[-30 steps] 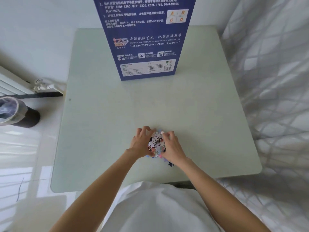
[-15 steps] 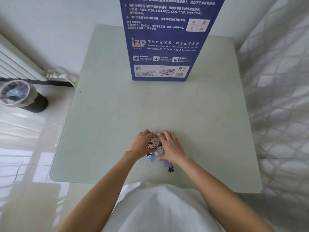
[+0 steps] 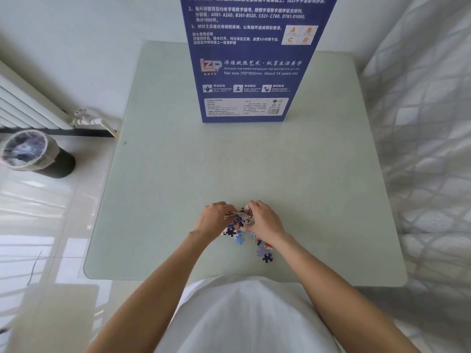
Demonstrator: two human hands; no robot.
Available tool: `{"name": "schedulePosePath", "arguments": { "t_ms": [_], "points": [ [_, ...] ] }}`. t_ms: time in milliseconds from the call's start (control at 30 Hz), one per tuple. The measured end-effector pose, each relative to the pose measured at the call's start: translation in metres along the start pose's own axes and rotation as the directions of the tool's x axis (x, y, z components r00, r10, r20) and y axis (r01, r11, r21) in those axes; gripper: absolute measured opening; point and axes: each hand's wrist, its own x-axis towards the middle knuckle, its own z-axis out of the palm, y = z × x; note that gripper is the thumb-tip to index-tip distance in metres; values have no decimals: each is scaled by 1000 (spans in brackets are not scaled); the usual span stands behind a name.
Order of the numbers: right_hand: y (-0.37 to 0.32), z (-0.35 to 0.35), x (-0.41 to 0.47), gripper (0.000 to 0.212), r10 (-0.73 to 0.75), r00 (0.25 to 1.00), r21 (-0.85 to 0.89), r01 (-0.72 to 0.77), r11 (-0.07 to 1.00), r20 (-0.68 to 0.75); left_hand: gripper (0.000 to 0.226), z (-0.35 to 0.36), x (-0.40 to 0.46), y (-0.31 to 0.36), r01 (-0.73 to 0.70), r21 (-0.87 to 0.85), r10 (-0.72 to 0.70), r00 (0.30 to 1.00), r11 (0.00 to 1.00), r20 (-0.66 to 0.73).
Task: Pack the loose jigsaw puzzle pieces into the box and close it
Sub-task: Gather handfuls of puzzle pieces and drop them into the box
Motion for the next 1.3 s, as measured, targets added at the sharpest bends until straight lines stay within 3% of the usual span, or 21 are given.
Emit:
{"name": "schedulePosePath", "arguments": {
  "t_ms": [467,600,733,800,933,1067,1300],
  "points": [
    [-4,-5,-5,41,-55,998,-38,56,998,33,19,-7,-12,-19,158,-24,-160,985,987,-59],
    [-7,4,-8,68,-92,993,7,91,996,74,13,-5,-21,-23,225,-77,-231,970,971,-79],
    [-23,18,-12,93,-99,994,-230,108,967,51,11,-4,-29,-24,254,-155,-273,955,955,-119],
    [-27,19,-10,89,-99,995,-226,102,969,26,11,-4,-32,-24,260,-168,-282,952,951,-121],
    [-29,13,-3,59,-93,995,-77,95,992,33,10,-3,-34,-26,287,-199,-314,941,937,-125],
    [-27,6,-1,39,-111,993,-39,112,993,27,12,-4,-34,-26,284,-191,-310,943,939,-121],
    [-23,6,0,24,-214,976,-193,203,960,-37,14,-4,-30,-26,297,-182,-321,940,937,-115]
  ]
}}
